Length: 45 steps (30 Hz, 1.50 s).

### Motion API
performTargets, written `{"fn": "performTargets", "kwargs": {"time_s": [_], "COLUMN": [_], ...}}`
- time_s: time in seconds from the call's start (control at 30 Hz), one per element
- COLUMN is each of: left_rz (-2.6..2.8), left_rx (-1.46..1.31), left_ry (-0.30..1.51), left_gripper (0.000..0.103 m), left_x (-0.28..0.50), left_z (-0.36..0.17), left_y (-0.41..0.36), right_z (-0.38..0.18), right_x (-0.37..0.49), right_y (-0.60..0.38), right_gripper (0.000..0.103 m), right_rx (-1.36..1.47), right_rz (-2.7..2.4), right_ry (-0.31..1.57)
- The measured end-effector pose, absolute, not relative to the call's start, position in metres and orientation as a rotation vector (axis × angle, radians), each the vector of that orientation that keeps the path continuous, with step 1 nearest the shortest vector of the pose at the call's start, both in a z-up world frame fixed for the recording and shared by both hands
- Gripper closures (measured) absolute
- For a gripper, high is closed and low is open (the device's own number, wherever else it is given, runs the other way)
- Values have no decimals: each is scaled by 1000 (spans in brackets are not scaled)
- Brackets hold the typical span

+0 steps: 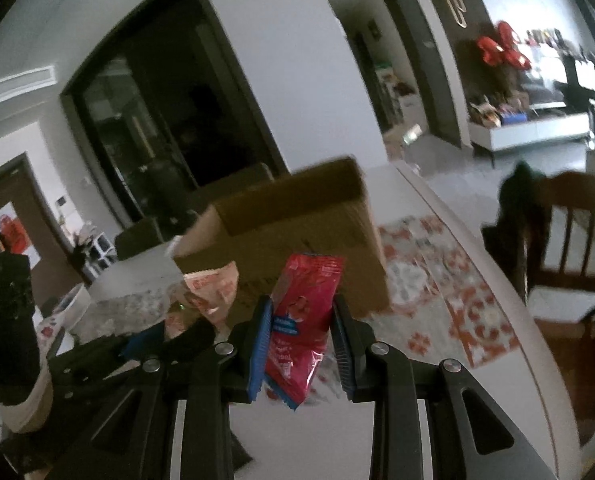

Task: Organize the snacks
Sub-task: 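Carry the gold candy and red packet into the box while opening both tools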

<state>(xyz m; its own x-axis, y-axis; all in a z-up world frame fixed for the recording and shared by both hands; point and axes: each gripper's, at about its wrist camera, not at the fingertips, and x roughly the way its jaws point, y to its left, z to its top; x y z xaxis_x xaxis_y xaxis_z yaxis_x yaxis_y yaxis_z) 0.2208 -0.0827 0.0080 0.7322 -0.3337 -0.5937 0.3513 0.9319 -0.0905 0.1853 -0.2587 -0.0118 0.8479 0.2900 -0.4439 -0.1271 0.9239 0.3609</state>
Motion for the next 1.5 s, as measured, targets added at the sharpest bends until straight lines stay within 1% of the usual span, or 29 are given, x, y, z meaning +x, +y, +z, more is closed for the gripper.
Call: {"fn": "performTargets", "kwargs": {"time_s": [0.17,0.47,0.5,0.53,0.6,0.8,1.17,1.5], "left_rz": [-338,-288,-282,-276,-270,-241,-245,-273], "left_rx": [-1,-25,-25,-28,-39,-80,-43,-3], "left_ry": [618,604,603,599,600,606,597,635], "left_gripper": [72,72,72,72,72,72,72,72], "left_x": [232,257,261,264,270,296,332,363], "left_z": [28,40,41,42,43,44,48,41], "left_y": [-73,-68,-68,-69,-68,-60,-60,-66], "right_z": [11,36,37,38,40,42,39,29], "right_x": [195,221,225,229,237,263,298,330], "right_y": [-247,-244,-244,-243,-243,-238,-234,-239], "right_gripper": [73,73,74,77,77,78,78,78], "right_rx": [280,266,271,267,261,244,235,246], "right_rz": [267,310,317,326,332,359,371,368], "right_ry": [477,418,412,409,402,403,435,486]}}
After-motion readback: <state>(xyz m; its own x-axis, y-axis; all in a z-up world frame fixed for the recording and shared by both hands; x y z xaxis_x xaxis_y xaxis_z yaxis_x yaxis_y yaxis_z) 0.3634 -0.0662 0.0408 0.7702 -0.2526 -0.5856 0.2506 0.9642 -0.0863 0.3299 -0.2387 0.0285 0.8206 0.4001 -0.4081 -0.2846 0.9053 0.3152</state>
